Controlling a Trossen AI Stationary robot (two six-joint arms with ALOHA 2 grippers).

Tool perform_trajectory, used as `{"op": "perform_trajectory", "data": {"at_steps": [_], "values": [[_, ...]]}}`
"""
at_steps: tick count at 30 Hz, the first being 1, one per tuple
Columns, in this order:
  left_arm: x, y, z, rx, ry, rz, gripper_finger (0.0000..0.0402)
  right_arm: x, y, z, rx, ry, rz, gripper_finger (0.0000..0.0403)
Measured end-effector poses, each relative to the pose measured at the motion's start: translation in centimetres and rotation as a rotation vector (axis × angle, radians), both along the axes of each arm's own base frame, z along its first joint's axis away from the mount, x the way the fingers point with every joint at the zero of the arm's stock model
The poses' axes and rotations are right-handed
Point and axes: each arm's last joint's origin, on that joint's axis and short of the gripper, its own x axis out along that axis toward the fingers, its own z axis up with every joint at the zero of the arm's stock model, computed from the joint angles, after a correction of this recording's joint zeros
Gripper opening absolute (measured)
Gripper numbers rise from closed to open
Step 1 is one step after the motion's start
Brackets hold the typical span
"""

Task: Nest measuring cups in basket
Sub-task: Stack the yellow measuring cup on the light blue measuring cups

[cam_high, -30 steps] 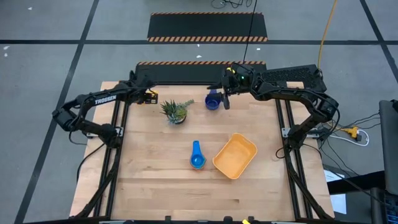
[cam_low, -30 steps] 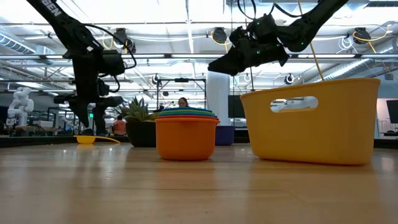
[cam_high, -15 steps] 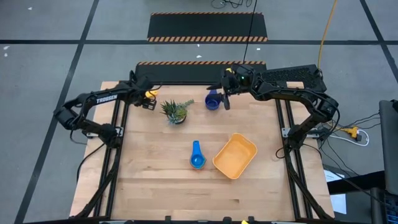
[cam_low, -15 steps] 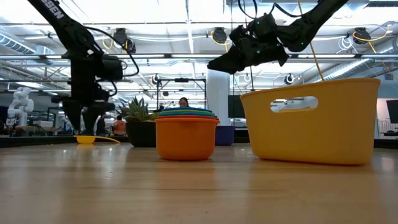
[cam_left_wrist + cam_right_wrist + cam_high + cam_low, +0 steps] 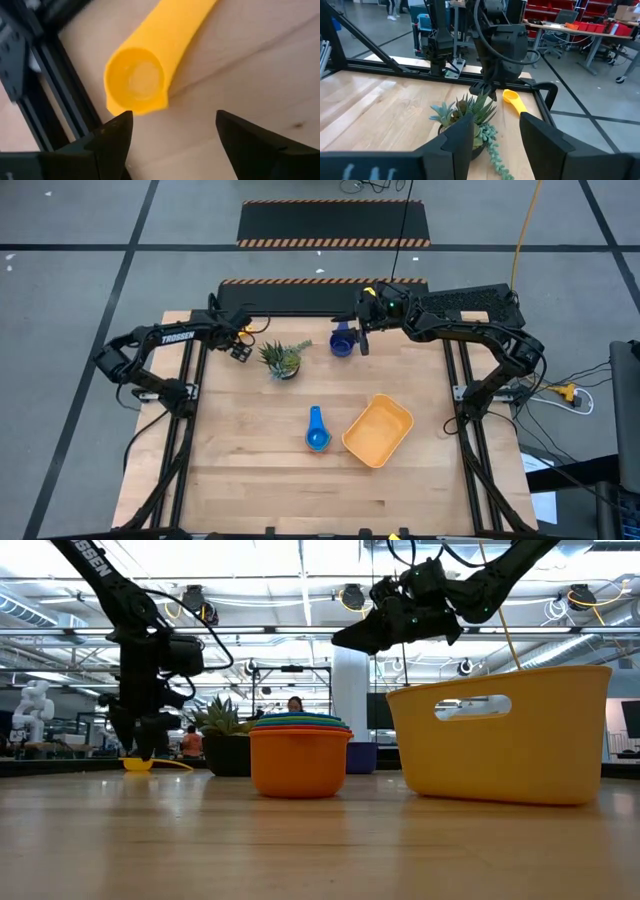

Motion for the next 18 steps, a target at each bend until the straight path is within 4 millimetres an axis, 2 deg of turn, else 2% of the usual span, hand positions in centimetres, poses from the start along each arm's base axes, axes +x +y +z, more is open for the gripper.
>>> {"op": "perform_trajectory", "data": {"at_steps": [7,12,18], "values": [[-0.1,0.4,-0.3,-0.018,0.049,-0.09,0.0265,0.0,0.0,0.3,0.014,-0.023,-0.004,0.0153],[-0.1,0.8,-1.7,-0.09,0.062,-0.117,0.0266,0.2,0.1,0.3,0.026,-0.025,0.0,0.0153],[0.4,0.7,-2.0,-0.107,0.064,-0.151,0.0266,0.7,1.1,0.3,0.021,-0.022,0.033,0.0153]]}}
